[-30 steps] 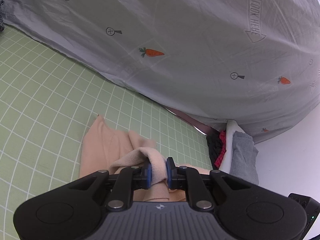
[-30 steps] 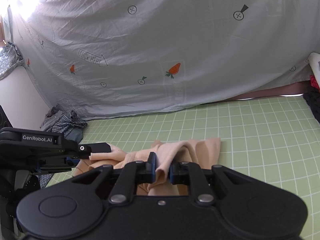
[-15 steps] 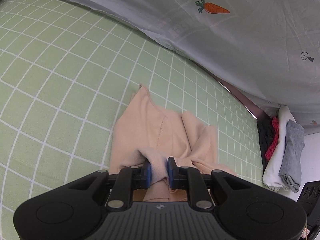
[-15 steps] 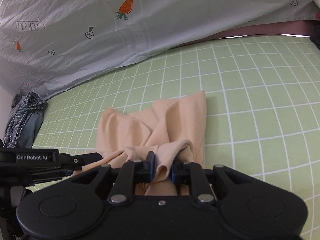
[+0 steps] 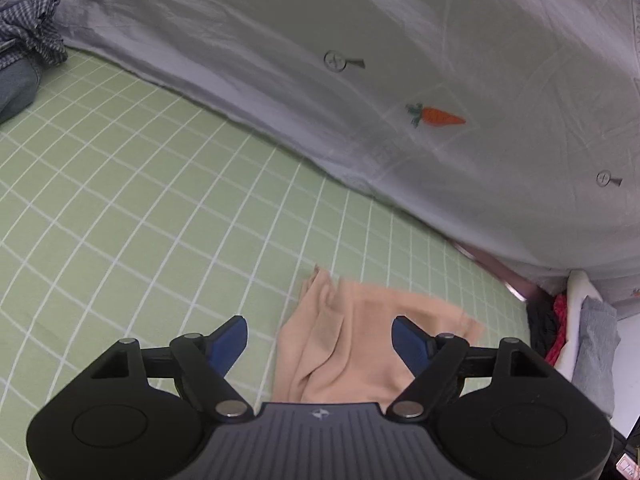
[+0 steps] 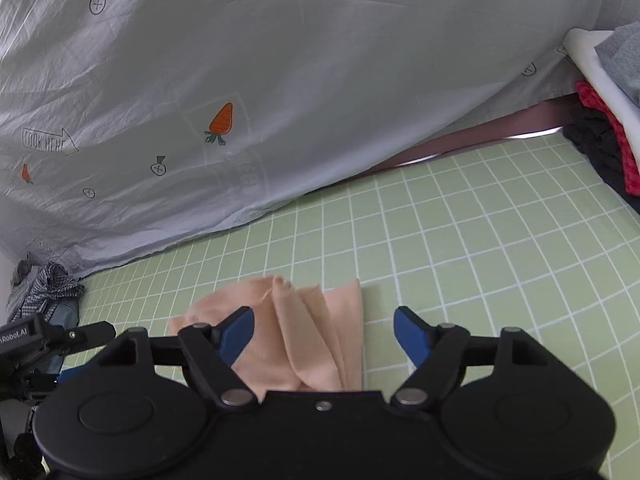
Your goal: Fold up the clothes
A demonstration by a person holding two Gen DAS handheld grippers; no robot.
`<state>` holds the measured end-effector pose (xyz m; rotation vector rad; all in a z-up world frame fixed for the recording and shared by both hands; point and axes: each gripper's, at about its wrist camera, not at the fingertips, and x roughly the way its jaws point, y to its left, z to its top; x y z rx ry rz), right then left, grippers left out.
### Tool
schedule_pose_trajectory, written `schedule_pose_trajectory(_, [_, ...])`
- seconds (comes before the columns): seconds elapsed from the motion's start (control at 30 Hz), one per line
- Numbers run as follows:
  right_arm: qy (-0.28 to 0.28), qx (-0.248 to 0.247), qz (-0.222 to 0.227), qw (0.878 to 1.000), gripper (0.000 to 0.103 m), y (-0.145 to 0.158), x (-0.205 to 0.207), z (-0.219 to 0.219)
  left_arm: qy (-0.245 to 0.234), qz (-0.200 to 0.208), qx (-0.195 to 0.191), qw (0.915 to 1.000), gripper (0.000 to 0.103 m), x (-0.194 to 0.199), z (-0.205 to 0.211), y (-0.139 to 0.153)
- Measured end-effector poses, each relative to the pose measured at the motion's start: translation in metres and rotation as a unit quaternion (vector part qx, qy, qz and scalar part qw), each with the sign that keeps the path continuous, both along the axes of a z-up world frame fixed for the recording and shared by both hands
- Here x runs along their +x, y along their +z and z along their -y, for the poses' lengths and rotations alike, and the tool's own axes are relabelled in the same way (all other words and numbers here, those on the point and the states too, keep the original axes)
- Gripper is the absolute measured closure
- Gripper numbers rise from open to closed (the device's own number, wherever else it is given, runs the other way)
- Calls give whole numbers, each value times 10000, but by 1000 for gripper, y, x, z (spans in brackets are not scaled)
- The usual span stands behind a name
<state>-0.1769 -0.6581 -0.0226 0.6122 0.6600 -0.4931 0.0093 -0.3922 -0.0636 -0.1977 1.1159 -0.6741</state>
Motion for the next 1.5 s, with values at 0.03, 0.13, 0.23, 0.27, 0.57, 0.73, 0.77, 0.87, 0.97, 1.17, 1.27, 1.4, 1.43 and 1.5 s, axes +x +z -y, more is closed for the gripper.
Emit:
schedule_pose_trajectory(0.03, [39, 50, -64, 10000, 25, -4, -2, -2, -103, -75, 138, 9998, 23, -4, 1, -7])
schedule_pose_trajectory(0.13, [105, 199, -282, 9993, 25, -19, -1, -7, -357, -275, 409, 9981, 23, -15, 9, -28])
schedule_pose_trajectory(0.23, [193, 387, -494, 9978, 24, -37, 3, -10, -465, -457, 508, 9966, 23, -19, 16, -45])
schedule_pose_trajectory(0.27, [218, 440, -557, 9972, 24, -43, 5, -9, -480, -477, 553, 9962, 23, -20, 19, -49])
schedule_pose_trajectory(0.57, [286, 775, -654, 9944, 24, -73, 24, 2, -606, -322, 412, 9968, 28, -4, 40, -61])
schedule_pose_trajectory(0.73, [374, 959, -390, 9939, 40, -76, 32, 5, -683, -615, 69, 9957, 57, 3, 45, -64])
schedule_pose_trajectory(0.77, [421, 1074, -306, 9929, 56, -77, 33, 5, -667, -755, -36, 9949, 74, 4, 44, -67])
schedule_pose_trajectory(0.87, [381, 1128, -210, 9927, 86, -73, 29, 3, -585, -898, -199, 9940, 85, 2, 36, -67])
schedule_pose_trajectory(0.97, [229, 1354, 51, 9905, 88, -65, 16, 4, -688, -900, -490, 9924, 86, -5, 24, -52])
schedule_pose_trajectory(1.17, [-33, 1295, 482, 9904, 88, -25, -27, -20, -860, -693, -815, 9905, 86, -45, -6, -16])
schedule_pose_trajectory(1.27, [-164, 1201, 573, 9910, 88, -6, -53, -41, -942, -710, -895, 9890, 86, -67, -19, -7])
schedule_pose_trajectory(1.4, [-313, 988, 547, 9931, 88, 13, -87, -65, -1170, -733, -1003, 9853, 86, -93, -35, 3])
schedule_pose_trajectory(1.43, [-368, 959, 565, 9931, 88, 16, -96, -70, -1233, -749, -1027, 9842, 86, -99, -39, 5])
schedule_pose_trajectory(1.5, [-506, 912, 599, 9927, 88, 19, -115, -84, -1397, -756, -1051, 9817, 86, -111, -45, 8])
